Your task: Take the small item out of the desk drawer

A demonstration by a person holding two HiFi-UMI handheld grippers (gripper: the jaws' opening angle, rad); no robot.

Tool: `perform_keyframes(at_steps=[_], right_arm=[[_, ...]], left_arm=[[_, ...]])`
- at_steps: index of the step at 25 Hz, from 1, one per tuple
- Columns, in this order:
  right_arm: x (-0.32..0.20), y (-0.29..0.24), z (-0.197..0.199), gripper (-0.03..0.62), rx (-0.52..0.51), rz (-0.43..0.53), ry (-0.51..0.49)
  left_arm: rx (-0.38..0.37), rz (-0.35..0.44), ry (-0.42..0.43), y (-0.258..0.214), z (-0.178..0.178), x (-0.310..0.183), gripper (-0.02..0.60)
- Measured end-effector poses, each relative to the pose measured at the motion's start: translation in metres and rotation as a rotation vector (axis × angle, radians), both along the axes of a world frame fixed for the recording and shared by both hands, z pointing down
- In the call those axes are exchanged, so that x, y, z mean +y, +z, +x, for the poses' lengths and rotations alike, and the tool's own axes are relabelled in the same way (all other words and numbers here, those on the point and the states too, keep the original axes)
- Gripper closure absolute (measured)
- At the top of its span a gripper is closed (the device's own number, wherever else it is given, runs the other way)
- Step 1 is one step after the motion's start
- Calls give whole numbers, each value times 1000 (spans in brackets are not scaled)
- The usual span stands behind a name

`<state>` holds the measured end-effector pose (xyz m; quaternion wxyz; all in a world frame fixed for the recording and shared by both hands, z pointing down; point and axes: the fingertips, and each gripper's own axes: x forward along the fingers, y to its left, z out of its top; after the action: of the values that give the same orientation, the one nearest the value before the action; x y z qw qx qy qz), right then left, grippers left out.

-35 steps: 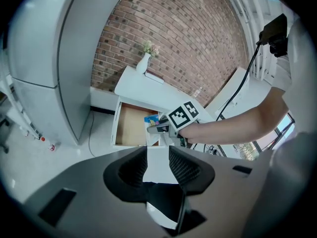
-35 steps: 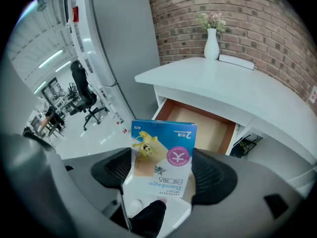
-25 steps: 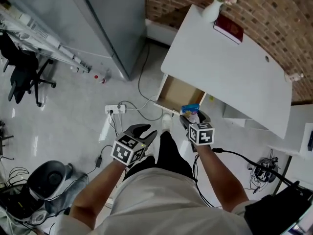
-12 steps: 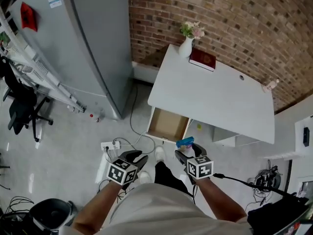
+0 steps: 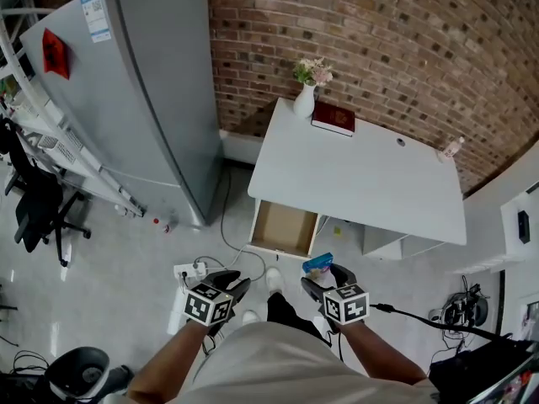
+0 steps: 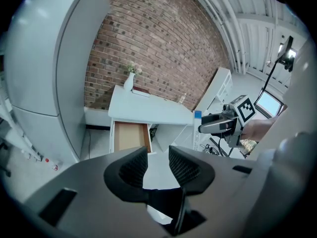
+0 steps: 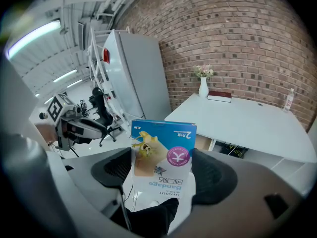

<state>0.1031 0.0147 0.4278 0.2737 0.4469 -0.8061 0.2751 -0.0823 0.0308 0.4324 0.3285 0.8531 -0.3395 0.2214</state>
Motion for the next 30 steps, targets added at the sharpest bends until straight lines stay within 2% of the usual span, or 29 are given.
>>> perform_keyframes(at_steps=[14, 19, 30], right_arm=[[31, -8, 1, 223, -10, 25, -1], [35, -8, -1, 223, -17, 23, 0], [34, -8, -14, 223, -28, 31, -33]], left_arm=[[3, 6, 26, 2, 8, 19, 436], [-21, 5, 42, 1, 10, 20, 435], [-8, 0, 27, 6, 3, 27, 436]])
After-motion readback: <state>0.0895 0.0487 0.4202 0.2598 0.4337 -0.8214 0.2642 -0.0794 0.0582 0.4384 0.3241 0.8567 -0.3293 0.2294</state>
